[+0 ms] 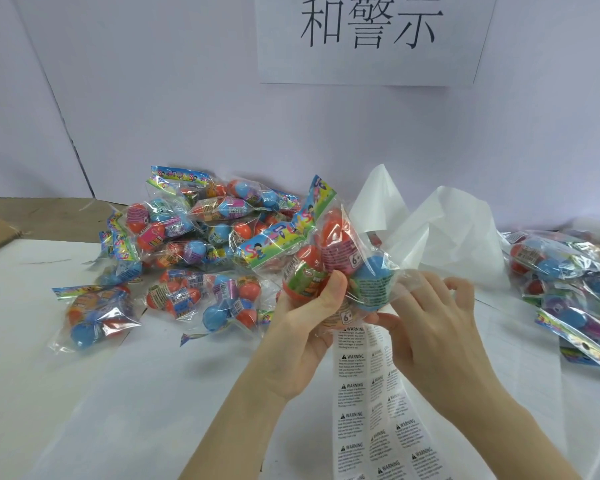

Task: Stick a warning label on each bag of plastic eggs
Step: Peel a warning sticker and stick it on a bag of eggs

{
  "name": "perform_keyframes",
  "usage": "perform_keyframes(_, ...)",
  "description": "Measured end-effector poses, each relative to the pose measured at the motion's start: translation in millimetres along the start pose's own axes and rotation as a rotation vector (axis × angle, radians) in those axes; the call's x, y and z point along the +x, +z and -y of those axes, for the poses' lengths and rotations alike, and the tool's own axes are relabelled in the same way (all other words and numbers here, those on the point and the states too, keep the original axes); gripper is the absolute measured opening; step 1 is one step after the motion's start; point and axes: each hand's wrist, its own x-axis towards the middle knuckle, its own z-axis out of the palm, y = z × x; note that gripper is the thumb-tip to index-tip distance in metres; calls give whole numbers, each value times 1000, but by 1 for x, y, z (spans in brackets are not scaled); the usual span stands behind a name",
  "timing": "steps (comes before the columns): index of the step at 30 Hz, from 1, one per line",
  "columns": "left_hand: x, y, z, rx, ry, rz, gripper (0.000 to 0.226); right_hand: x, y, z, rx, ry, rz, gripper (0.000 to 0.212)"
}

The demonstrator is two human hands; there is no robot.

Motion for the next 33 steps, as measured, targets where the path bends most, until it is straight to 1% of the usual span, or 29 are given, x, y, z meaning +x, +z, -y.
perform_keyframes(1, 0, 0, -1, -5, 1, -2, 43, 0, 0, 0, 24, 5, -4, 57)
perform_keyframes(3, 0, 0, -2, -20, 10, -10, 39, 0, 0, -1, 83, 13, -27, 43)
perform_keyframes(5, 1, 0, -3, -53, 7, -54, 22, 1, 0, -2, 130, 16, -38, 28)
perform_keyframes(6, 0, -1, -3, -61, 1, -79, 12, 1, 0, -2, 146, 16, -42, 27)
perform_keyframes(7, 0, 0, -3, -59, -7, -94, 7, 1, 0, -2, 159, 15, -45, 31)
perform_keyframes(9, -1, 0, -3, -54, -13, -93, 8, 0, 0, -3, 174, 19, -56, 36)
perform_keyframes(11, -1, 1, -3, -41, -13, -92, 7, 1, 0, -3, 169, 24, -73, 31)
perform_keyframes(12, 0, 0, -1, -32, -4, -81, 6, 1, -1, -3, 162, 23, -81, 24)
perform_keyframes(13, -1, 2, -2, -27, 3, -70, 8, 1, -1, -4, 160, 25, -88, 19)
perform_keyframes(14, -1, 1, 0, -31, 12, -66, 8, 1, 0, -4, 157, 29, -95, 20)
perform_keyframes(17, -1, 2, 1, -30, 11, -72, 21, 1, -1, -5, 146, 24, -99, 24)
perform_keyframes(19, -1, 2, 1, -18, 21, -57, 7, 0, 0, -5, 122, 10, -105, 23)
perform_keyframes(21, 0, 1, 2, -16, 15, -33, 35, 0, 1, -5, 91, -1, -112, 21)
perform_keyframes(22, 0, 0, 3, -19, 15, -22, 43, 0, 1, -5, 81, -5, -113, 19)
perform_keyframes(23, 0, 1, 2, -11, 17, -26, 45, 0, 2, -5, 76, -8, -112, 19)
perform_keyframes(26, 1, 0, 3, -21, 19, -17, 46, -1, 3, -6, 77, -9, -121, 20)
perform_keyframes(30, 1, 1, 3, -25, 17, -24, 46, 0, 3, -5, 74, -18, -131, 10)
perform_keyframes(33, 1, 2, 3, -12, 17, -27, 46, 0, 3, -4, 68, -22, -137, 11)
